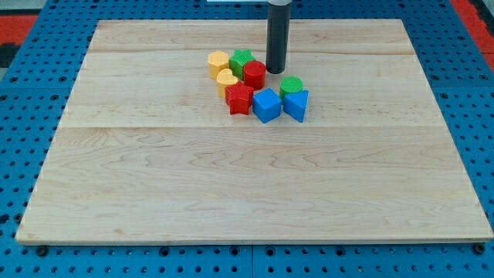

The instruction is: Separate the green circle and blue triangle from the group of blocks

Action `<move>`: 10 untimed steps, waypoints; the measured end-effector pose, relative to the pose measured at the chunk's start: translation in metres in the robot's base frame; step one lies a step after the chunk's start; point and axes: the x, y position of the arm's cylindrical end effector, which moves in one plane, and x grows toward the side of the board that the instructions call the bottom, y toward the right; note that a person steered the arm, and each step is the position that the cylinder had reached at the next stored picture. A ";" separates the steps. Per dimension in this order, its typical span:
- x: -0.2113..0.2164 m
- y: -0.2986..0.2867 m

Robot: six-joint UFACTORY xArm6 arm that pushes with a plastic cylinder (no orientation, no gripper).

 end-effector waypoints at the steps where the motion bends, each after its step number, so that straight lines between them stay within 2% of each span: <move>1: 0.010 0.010; 3: 0.063 0.034; 8: 0.048 0.022; 10: 0.073 0.036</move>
